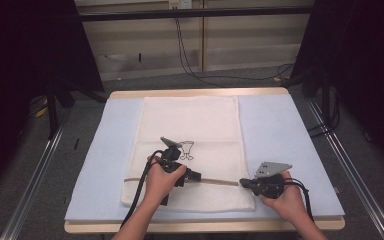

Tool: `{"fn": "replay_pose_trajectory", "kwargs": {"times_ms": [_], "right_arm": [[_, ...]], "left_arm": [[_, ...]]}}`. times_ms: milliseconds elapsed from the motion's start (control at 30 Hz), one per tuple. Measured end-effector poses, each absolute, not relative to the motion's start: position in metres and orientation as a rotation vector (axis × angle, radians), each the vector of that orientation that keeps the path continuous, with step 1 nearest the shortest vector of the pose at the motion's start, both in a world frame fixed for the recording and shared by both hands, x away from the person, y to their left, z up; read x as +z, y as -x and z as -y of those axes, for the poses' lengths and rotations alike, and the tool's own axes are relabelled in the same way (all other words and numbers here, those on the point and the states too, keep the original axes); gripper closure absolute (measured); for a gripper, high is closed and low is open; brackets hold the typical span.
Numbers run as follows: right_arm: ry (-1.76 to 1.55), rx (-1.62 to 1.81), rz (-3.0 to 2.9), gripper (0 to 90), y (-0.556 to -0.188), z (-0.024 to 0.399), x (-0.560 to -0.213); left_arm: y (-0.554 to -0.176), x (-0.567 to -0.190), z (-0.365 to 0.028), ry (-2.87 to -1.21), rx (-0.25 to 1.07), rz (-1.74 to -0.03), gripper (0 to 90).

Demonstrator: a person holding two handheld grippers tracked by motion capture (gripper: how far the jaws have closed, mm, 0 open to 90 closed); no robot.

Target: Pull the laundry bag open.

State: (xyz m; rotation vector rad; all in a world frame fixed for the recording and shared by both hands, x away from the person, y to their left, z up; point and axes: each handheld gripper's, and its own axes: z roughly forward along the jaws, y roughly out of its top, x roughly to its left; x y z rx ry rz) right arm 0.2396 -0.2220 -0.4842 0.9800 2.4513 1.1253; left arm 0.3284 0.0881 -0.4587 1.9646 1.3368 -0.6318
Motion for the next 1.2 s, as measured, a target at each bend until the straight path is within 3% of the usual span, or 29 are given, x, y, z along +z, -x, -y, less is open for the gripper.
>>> {"fn": "replay_pose_trajectory", "kwargs": {"times_ms": [767, 867, 1200], "right_arm": [[-0.981, 1.126, -2.454, 90.0, -0.240, 0.223, -0.484], [-0.982, 1.129, -2.453, 90.0, -0.240, 0.222, -0.484], [-0.986, 1.128, -2.455, 90.0, -0.240, 0.222, -0.484]], "left_arm": [[-0.328, -0.460, -0.094, -1.959, -0.631, -1.341, 87.5], [-0.328, -0.462, -0.099, -1.928, -0.682, -1.332, 87.4], [-0.327, -0.460, -0.104, -1.932, -0.643, -1.337, 87.4]]}}
